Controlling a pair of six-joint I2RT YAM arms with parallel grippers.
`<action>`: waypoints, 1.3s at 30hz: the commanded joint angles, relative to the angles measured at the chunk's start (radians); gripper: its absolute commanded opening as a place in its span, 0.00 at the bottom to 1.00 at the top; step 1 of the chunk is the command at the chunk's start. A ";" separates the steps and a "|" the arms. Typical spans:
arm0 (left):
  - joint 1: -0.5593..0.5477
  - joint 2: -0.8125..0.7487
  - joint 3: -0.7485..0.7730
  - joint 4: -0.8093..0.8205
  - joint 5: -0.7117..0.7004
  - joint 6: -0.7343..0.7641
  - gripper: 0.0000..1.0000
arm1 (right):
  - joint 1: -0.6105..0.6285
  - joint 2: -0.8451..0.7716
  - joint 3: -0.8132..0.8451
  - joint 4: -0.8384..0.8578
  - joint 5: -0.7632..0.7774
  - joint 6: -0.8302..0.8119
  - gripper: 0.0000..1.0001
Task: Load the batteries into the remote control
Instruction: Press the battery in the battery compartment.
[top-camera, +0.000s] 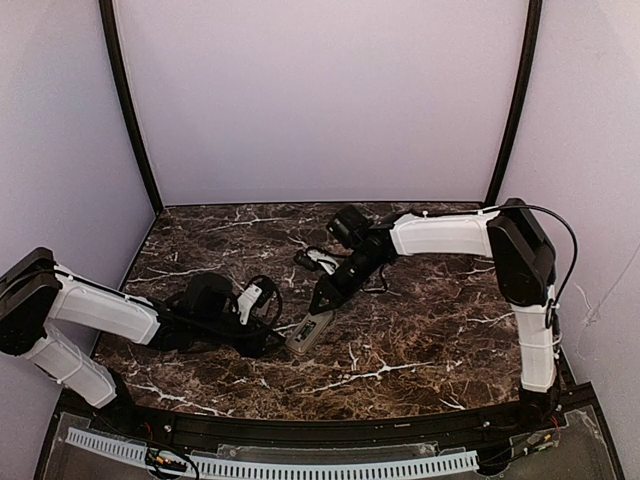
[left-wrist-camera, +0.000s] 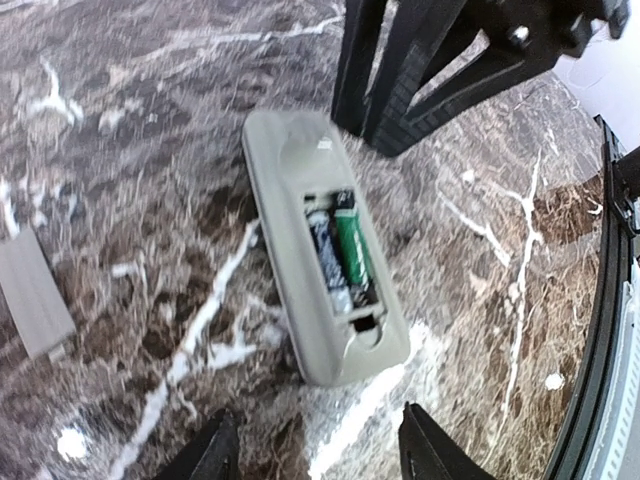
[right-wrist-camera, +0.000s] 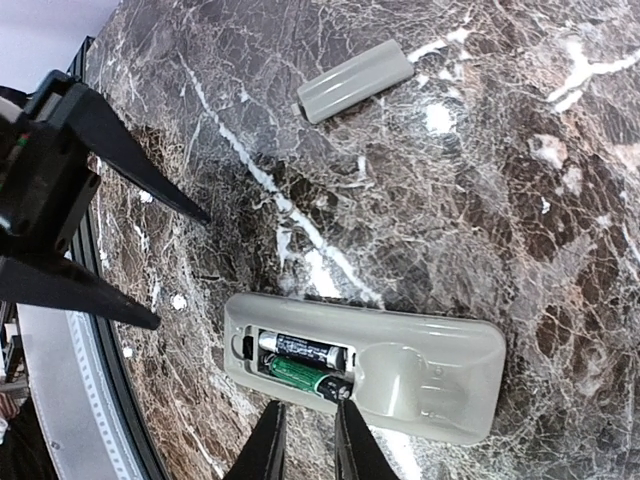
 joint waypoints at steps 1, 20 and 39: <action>-0.003 -0.022 -0.052 0.045 -0.004 -0.057 0.55 | 0.027 0.022 0.046 -0.048 0.060 -0.027 0.17; -0.003 0.006 -0.084 0.109 0.000 -0.076 0.55 | 0.086 0.059 0.112 -0.147 0.195 -0.063 0.12; -0.004 0.012 -0.084 0.111 0.003 -0.074 0.54 | 0.087 0.070 0.127 -0.147 0.216 -0.058 0.13</action>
